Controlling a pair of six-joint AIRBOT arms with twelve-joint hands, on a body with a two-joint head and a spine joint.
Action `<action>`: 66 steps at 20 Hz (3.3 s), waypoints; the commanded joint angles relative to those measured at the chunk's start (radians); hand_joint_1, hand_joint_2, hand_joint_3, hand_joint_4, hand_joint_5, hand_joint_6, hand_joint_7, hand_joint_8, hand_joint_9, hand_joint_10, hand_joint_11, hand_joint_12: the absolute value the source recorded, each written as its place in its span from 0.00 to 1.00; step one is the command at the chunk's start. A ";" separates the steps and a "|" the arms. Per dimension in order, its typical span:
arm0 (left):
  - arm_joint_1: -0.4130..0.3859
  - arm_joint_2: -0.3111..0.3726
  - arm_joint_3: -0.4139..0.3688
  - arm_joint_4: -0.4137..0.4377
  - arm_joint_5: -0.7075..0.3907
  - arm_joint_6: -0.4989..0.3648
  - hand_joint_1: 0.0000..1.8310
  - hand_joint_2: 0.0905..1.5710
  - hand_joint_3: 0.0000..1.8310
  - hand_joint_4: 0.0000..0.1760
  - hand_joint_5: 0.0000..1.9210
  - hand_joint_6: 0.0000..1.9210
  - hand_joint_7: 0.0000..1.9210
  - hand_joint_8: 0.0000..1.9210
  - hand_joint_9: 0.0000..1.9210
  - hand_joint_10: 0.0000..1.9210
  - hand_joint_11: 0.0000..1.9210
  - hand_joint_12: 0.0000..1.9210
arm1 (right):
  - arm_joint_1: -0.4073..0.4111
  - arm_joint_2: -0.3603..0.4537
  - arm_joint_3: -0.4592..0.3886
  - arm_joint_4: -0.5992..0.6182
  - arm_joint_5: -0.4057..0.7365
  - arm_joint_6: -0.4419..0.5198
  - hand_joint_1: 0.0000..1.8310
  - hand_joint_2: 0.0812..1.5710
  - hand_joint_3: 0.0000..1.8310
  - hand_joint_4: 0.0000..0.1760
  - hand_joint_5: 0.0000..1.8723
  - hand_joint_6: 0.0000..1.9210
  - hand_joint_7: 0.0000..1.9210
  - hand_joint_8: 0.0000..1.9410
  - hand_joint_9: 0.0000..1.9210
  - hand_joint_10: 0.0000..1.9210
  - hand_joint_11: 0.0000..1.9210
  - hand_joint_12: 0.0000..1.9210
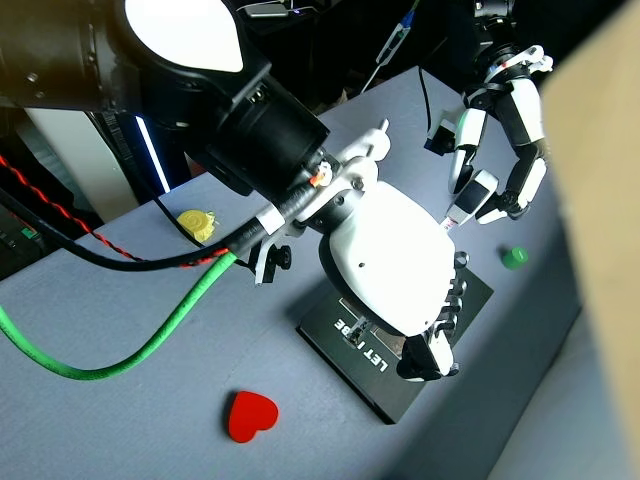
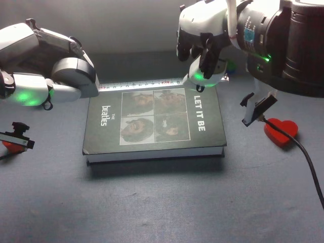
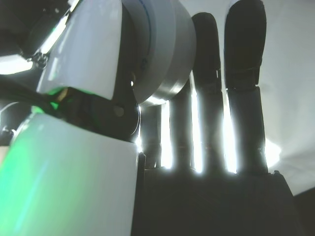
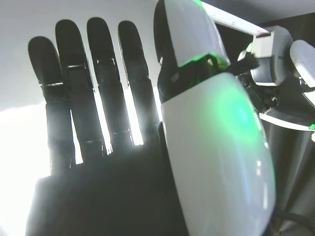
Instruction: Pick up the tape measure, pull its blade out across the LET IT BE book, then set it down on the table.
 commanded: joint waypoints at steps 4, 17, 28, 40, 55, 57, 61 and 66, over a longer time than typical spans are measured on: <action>-0.008 0.000 0.006 -0.022 -0.124 -0.014 0.75 0.72 0.00 0.00 0.44 0.47 0.45 0.62 0.48 0.69 0.50 0.60 | 0.005 0.000 0.002 -0.065 0.020 -0.006 0.52 0.67 0.00 0.00 0.40 0.00 0.45 0.01 0.43 0.06 0.26 0.53; -0.006 -0.001 0.006 -0.022 -0.124 -0.014 0.75 0.71 0.00 0.00 0.44 0.47 0.45 0.62 0.48 0.69 0.50 0.60 | -0.013 -0.002 -0.007 -0.070 0.022 -0.022 0.52 0.68 0.00 0.00 0.42 0.00 0.46 0.00 0.45 0.05 0.28 0.52; -0.003 -0.001 0.009 -0.022 -0.130 -0.014 0.75 0.71 0.00 0.00 0.45 0.47 0.45 0.62 0.48 0.69 0.50 0.60 | -0.018 -0.002 -0.007 -0.082 0.021 -0.021 0.52 0.68 0.00 0.00 0.43 0.00 0.46 0.00 0.45 0.04 0.27 0.51; -0.002 -0.001 0.009 -0.022 -0.136 -0.014 0.75 0.71 0.00 0.00 0.45 0.46 0.45 0.62 0.47 0.70 0.49 0.61 | -0.026 -0.002 -0.007 -0.104 0.021 -0.013 0.52 0.69 0.00 0.00 0.43 0.00 0.47 0.01 0.46 0.04 0.29 0.52; -0.001 -0.001 0.007 -0.022 -0.137 -0.014 0.75 0.71 0.00 0.00 0.47 0.45 0.45 0.61 0.49 0.67 0.51 0.60 | -0.031 -0.003 -0.007 -0.112 0.020 -0.005 0.52 0.69 0.00 0.00 0.44 0.00 0.47 0.00 0.47 0.03 0.28 0.52; 0.001 -0.001 0.007 -0.022 -0.138 -0.014 0.75 0.71 0.00 0.00 0.47 0.45 0.45 0.61 0.49 0.67 0.51 0.60 | -0.031 -0.003 -0.007 -0.111 0.020 -0.004 0.52 0.69 0.00 0.00 0.44 0.00 0.47 0.00 0.47 0.03 0.28 0.53; 0.001 -0.001 0.007 -0.022 -0.138 -0.014 0.75 0.71 0.00 0.00 0.47 0.45 0.46 0.60 0.48 0.68 0.50 0.60 | -0.031 -0.003 -0.007 -0.111 0.019 -0.004 0.65 0.68 0.02 0.01 0.52 0.52 0.53 0.37 0.59 0.08 0.41 0.57; 0.002 -0.001 0.007 -0.022 -0.138 -0.014 0.75 0.70 0.00 0.00 0.47 0.44 0.46 0.61 0.50 0.65 0.51 0.59 | -0.032 -0.003 -0.007 -0.111 0.020 -0.004 0.66 0.70 0.00 0.12 0.49 0.58 0.53 0.48 0.61 0.10 0.42 0.59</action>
